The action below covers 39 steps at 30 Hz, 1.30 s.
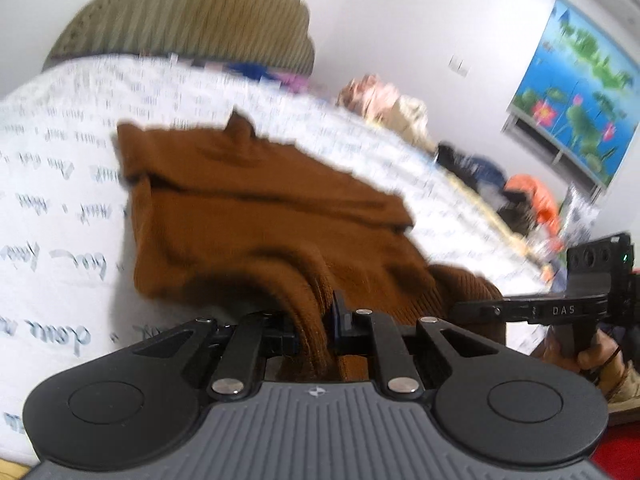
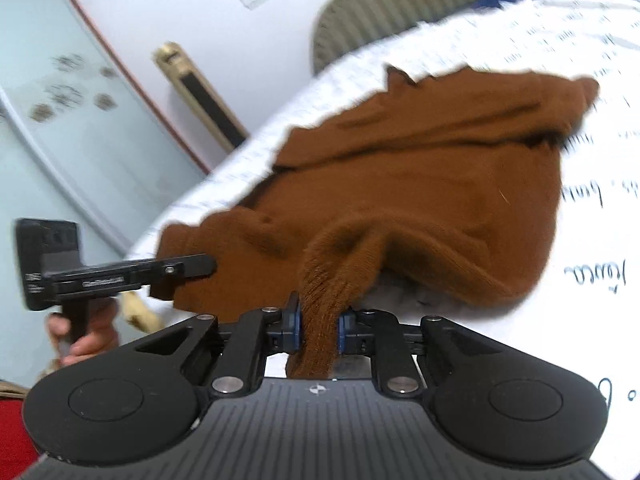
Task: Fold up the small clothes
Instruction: 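Lift the held hem with both grippers and carry it toward the collar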
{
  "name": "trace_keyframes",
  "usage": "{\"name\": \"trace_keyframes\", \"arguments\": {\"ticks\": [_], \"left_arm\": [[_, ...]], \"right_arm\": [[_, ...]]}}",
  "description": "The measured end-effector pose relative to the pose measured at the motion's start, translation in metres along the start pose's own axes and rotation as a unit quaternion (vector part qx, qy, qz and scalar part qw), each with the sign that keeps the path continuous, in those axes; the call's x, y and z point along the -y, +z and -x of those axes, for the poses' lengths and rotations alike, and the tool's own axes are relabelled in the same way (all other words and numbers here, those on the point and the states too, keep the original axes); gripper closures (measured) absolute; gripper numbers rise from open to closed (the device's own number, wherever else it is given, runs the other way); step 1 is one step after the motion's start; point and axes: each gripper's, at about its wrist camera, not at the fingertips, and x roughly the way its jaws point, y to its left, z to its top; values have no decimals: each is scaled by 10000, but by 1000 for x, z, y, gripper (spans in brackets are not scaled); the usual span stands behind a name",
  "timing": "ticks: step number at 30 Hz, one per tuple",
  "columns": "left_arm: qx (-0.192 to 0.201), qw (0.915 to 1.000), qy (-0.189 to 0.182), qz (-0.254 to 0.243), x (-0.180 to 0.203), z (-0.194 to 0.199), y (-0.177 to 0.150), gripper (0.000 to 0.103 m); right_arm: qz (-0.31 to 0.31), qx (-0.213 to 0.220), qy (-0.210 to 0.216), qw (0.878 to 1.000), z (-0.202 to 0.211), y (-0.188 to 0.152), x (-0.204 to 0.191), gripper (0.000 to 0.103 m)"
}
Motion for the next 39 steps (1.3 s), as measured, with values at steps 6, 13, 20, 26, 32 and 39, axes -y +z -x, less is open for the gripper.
{"name": "trace_keyframes", "arguments": {"ticks": [6,13,20,26,32,39], "left_arm": [[419,9985,-175,295,-7,28,10,90],[444,9989,29,135,2,16,15,90],[593,9977,335,50,7,4,30,89],[541,9968,583,14,10,-7,42,89],[548,9955,772,76,14,-19,48,89],[289,9942,1037,68,17,-39,44,89]], "right_arm": [[70,390,293,9988,34,12,-12,83],[63,492,128,9987,29,17,-10,83],[-53,716,1,9974,18,24,-4,83],[-118,857,-74,9962,13,33,-1,83],[-150,994,-221,9947,6,40,3,83],[-125,968,-373,9945,-1,36,2,83]]}}
